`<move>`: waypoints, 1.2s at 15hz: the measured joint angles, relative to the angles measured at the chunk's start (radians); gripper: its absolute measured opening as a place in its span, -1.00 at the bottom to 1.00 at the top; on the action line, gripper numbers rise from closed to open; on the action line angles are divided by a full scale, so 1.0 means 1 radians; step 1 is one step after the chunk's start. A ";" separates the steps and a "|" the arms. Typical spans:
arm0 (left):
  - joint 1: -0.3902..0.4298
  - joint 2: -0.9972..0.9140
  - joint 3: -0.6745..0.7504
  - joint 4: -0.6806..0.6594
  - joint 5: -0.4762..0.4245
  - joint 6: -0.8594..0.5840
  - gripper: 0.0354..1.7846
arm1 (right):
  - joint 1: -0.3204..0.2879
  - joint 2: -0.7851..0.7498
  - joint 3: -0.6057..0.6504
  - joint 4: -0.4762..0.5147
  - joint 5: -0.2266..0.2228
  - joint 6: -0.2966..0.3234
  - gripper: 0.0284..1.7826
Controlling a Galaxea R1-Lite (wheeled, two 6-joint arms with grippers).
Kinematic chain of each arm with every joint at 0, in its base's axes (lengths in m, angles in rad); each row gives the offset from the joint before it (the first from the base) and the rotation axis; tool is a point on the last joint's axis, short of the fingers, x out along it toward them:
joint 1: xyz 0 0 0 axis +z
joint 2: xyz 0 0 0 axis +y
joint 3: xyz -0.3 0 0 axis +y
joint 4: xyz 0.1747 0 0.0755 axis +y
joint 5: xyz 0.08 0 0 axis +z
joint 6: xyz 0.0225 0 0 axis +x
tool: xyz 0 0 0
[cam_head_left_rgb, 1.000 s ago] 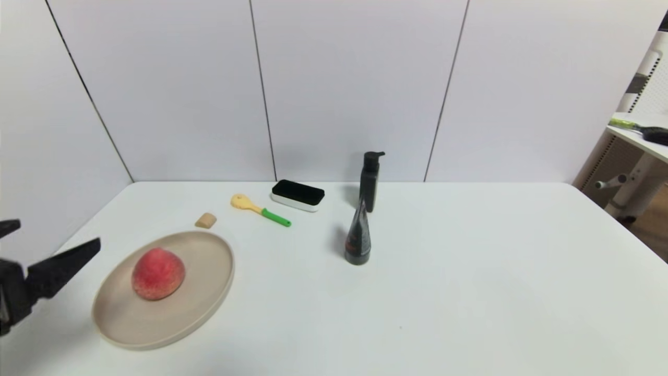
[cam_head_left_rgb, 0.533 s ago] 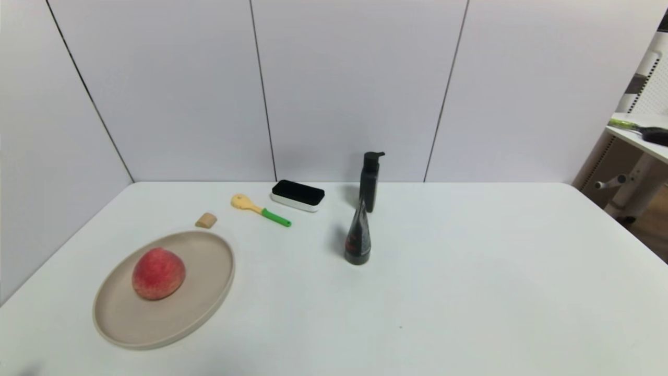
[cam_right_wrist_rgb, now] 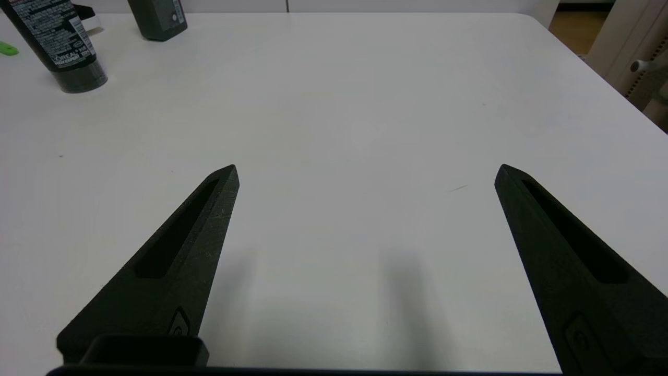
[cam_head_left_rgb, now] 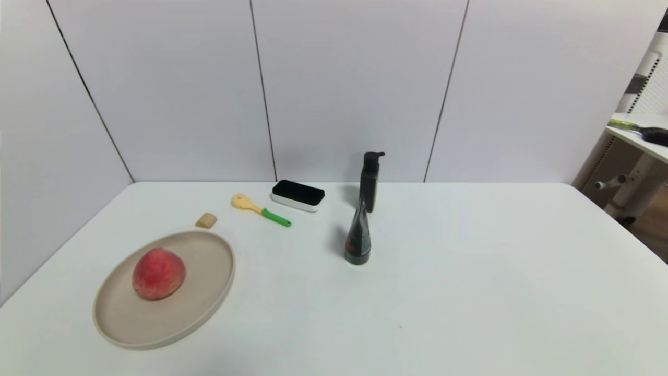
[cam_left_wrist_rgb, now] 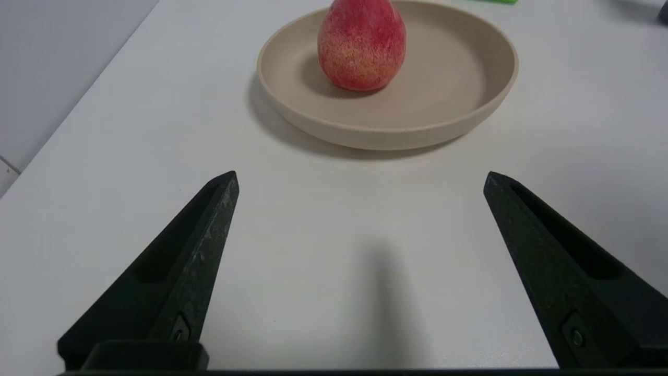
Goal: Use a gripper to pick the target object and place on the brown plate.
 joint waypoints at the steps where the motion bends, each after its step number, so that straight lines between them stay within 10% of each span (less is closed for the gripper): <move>1: 0.000 -0.017 0.001 0.000 0.007 -0.016 0.89 | 0.000 0.000 0.000 0.000 0.000 0.000 0.90; 18: 0.001 -0.052 0.002 0.000 0.008 -0.019 0.89 | 0.000 0.000 0.000 0.000 0.000 0.000 0.90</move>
